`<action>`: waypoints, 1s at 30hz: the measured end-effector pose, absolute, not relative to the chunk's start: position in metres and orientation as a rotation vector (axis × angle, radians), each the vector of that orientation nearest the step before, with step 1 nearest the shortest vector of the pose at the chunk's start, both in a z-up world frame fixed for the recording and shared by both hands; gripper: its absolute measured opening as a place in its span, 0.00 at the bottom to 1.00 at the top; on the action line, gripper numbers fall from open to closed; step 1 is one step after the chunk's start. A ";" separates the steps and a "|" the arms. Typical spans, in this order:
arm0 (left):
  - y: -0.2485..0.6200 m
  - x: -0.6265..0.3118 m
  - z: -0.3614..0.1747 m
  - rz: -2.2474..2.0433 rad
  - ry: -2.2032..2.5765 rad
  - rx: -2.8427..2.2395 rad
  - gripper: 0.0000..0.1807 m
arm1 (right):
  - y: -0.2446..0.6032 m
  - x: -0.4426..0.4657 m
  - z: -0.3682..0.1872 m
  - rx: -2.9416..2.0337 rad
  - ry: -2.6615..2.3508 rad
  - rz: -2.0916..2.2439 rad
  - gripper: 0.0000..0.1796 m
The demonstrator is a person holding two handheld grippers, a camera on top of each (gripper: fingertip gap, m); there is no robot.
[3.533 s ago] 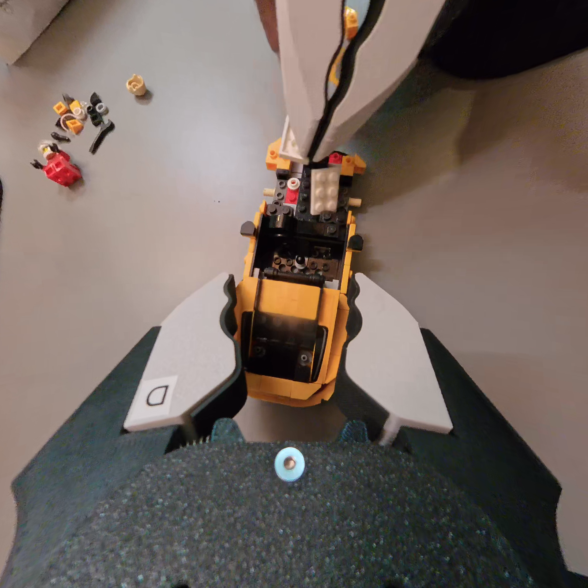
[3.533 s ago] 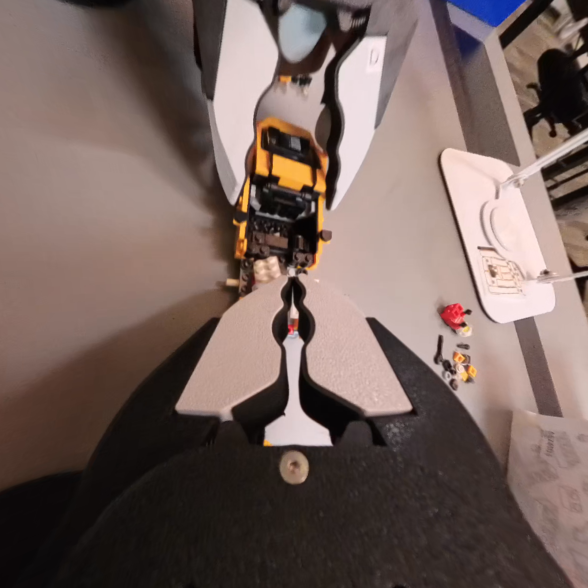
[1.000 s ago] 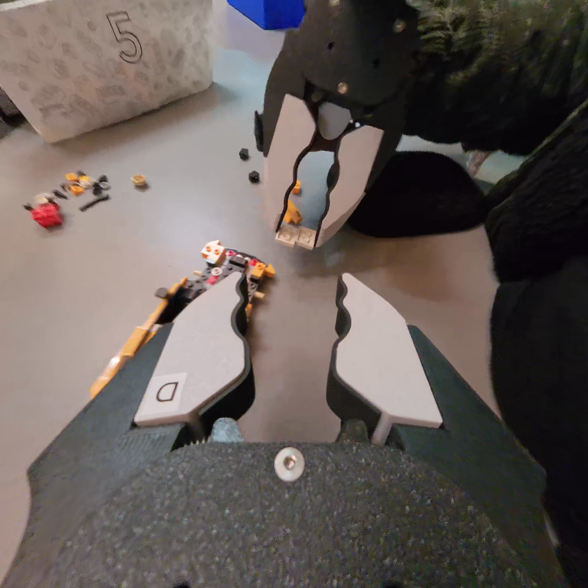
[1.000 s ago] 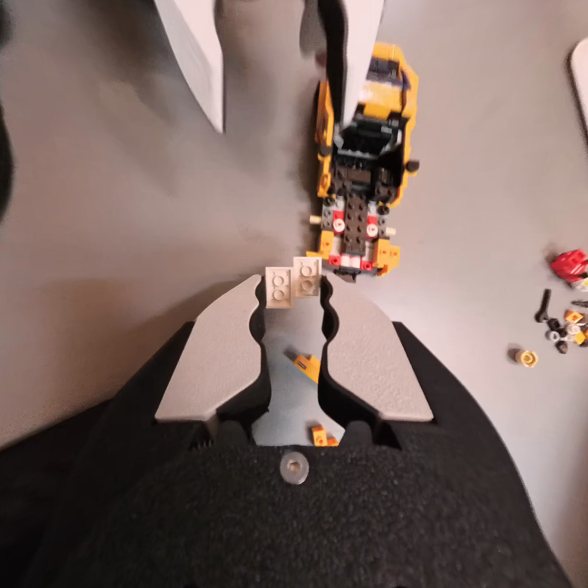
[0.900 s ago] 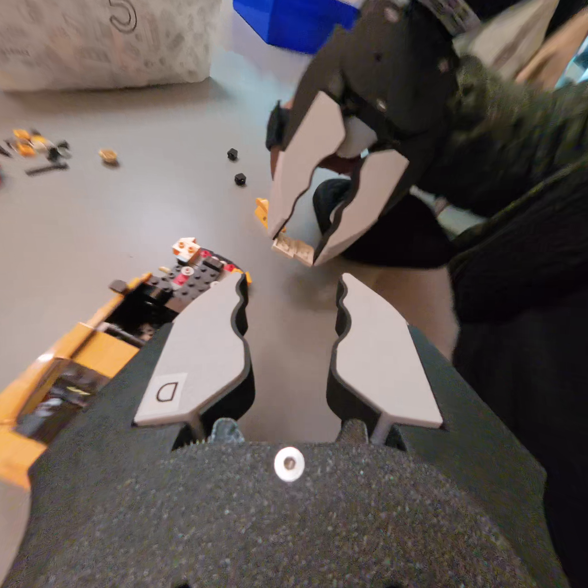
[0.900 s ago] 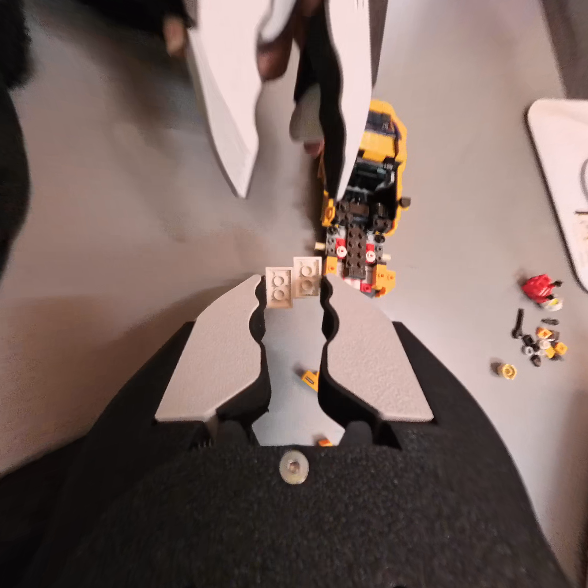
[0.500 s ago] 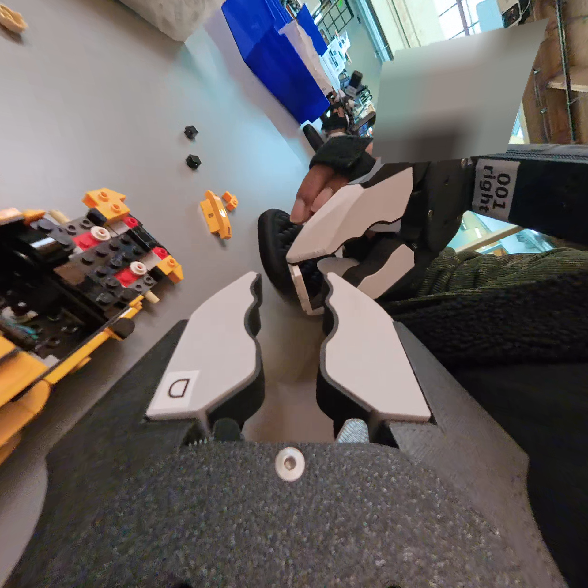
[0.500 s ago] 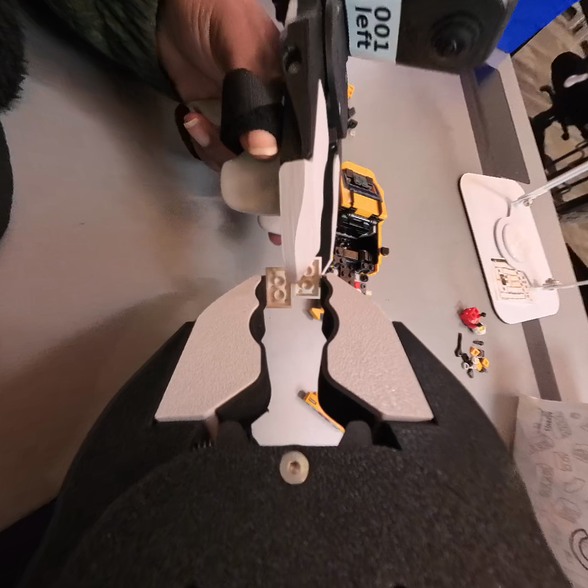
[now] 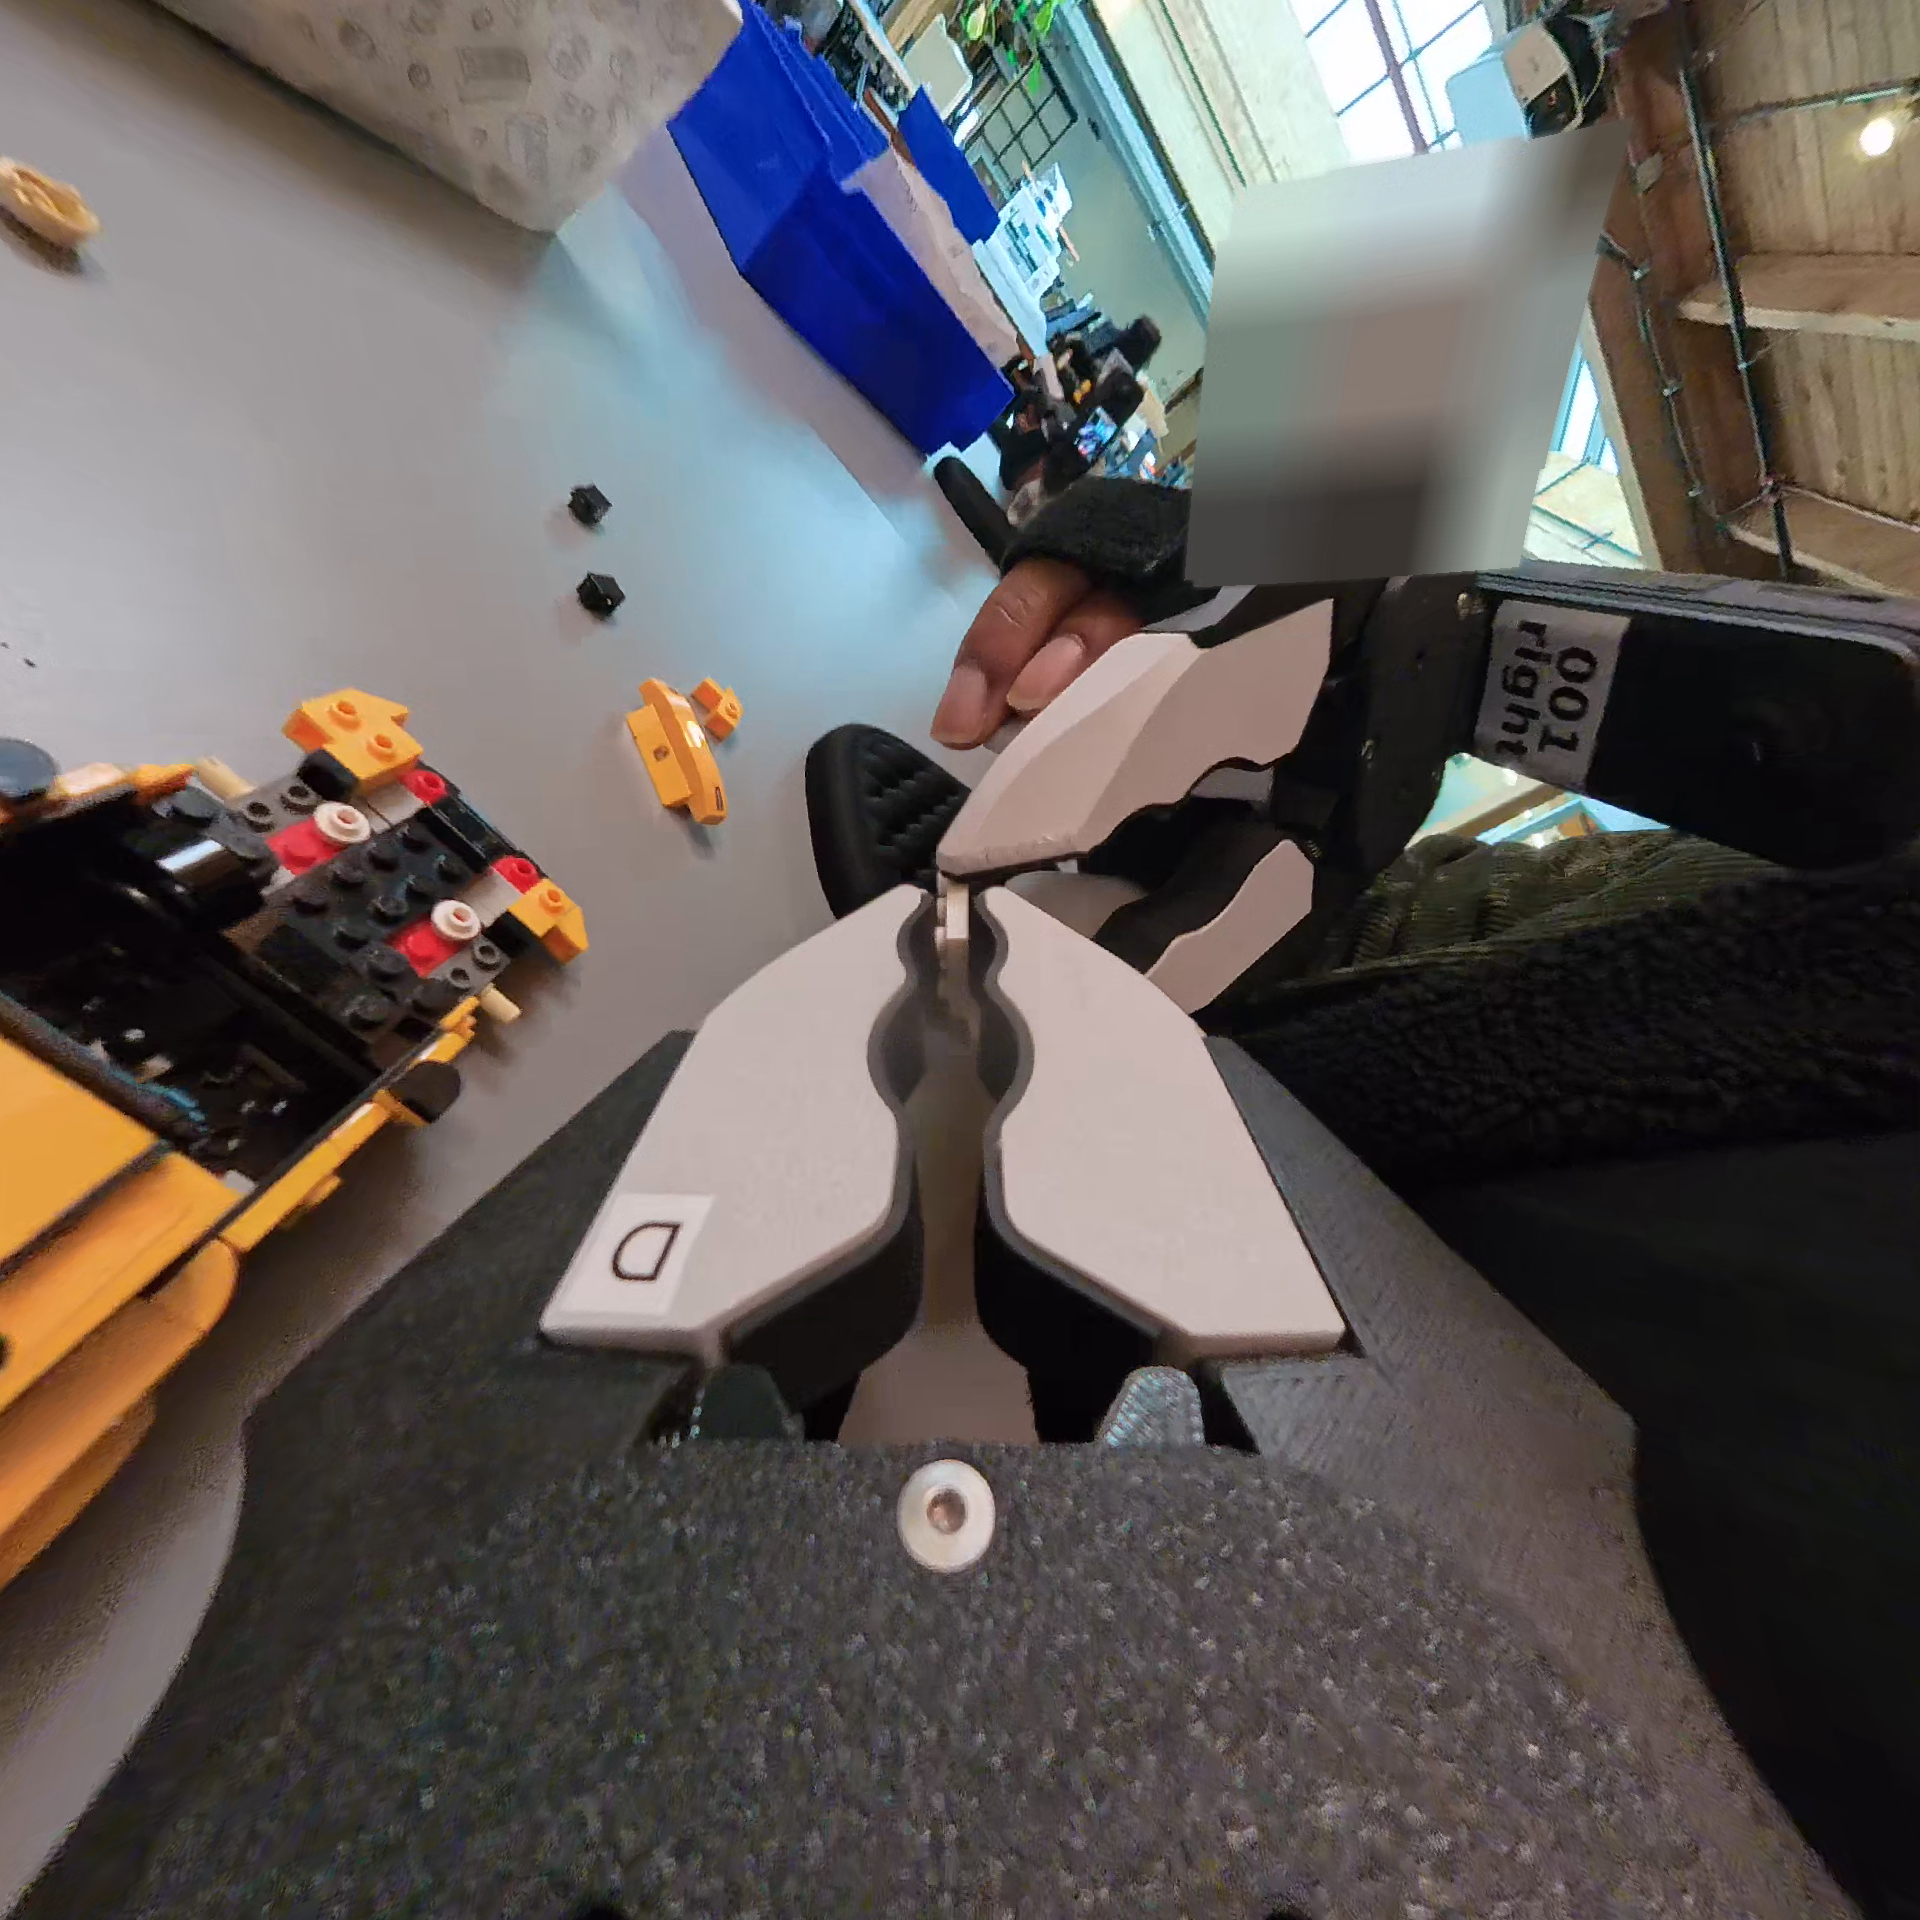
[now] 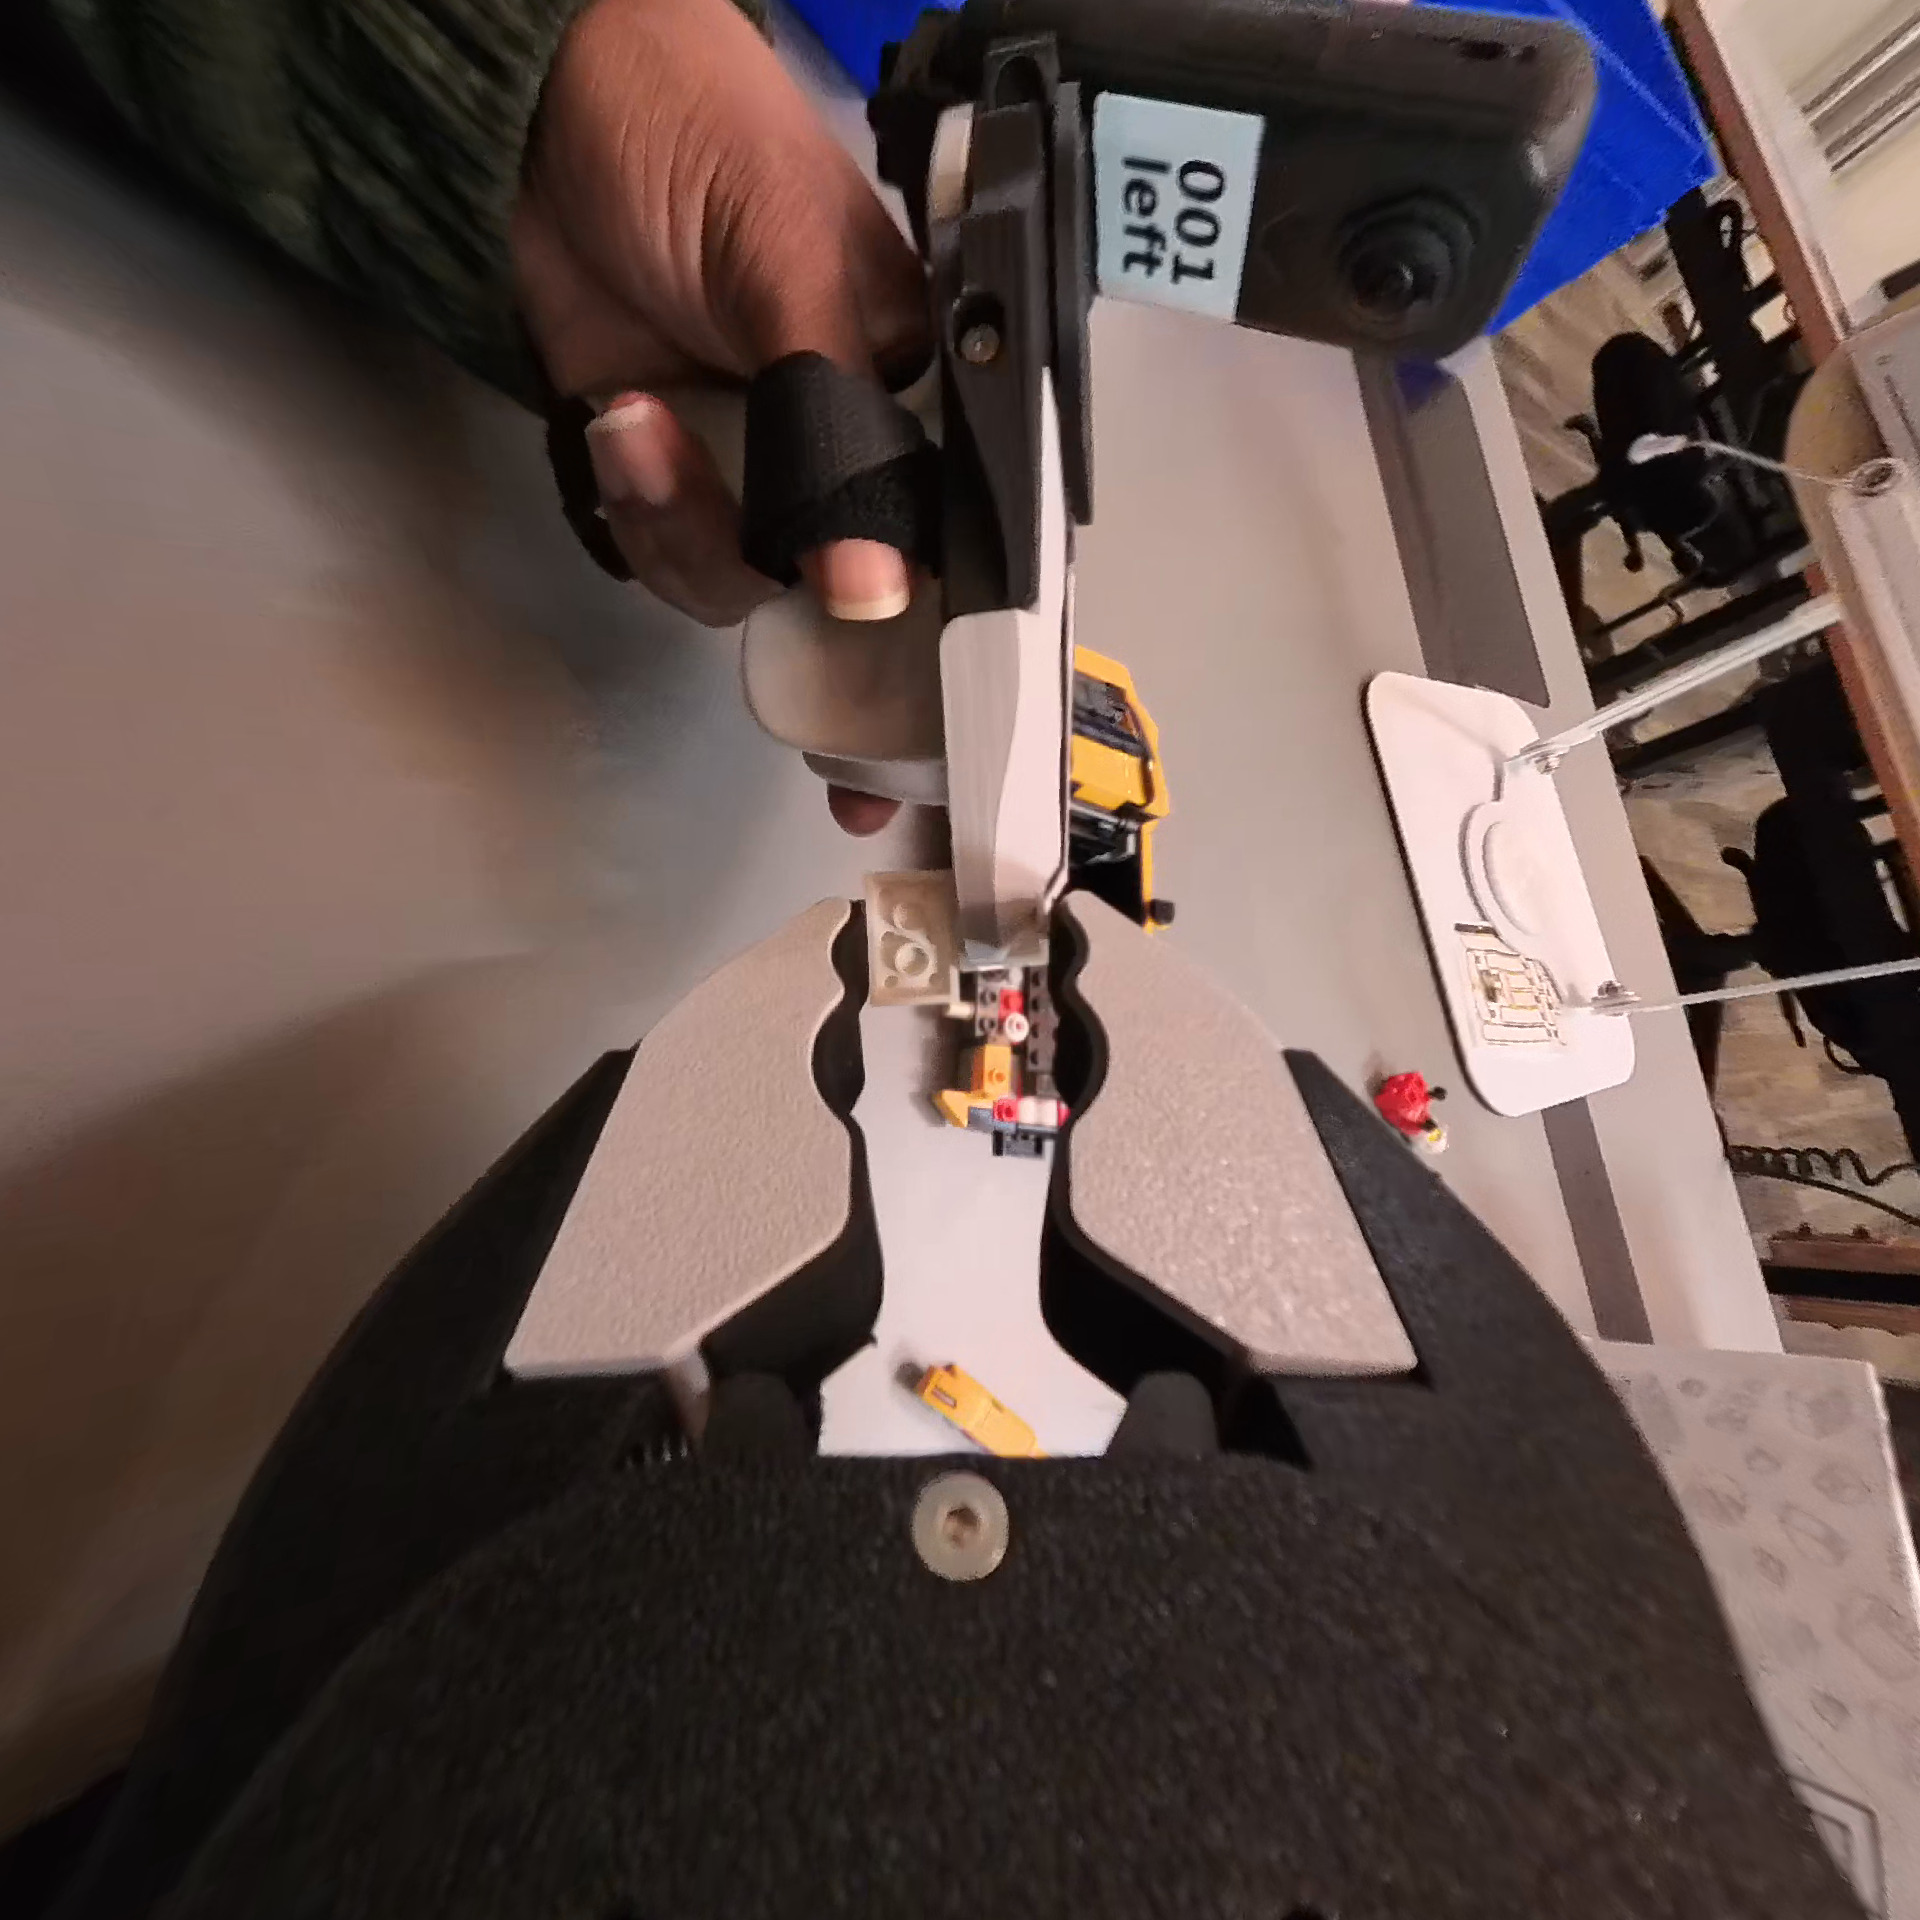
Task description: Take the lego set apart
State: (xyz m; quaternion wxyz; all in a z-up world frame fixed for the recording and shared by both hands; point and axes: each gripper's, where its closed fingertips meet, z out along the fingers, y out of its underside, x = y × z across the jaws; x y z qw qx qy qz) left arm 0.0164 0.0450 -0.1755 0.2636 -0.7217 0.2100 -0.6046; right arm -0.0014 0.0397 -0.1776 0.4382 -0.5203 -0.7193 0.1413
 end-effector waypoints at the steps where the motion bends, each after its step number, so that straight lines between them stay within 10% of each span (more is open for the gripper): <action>1: 0.046 0.014 -0.173 -1.640 0.564 -1.938 0.03 | 0.042 -0.003 -0.175 -1.297 -1.767 0.380 0.19; 30: 0.056 -0.024 -0.236 -0.843 1.163 -2.046 0.03 | 0.114 0.021 -0.159 -1.458 -1.128 1.018 0.17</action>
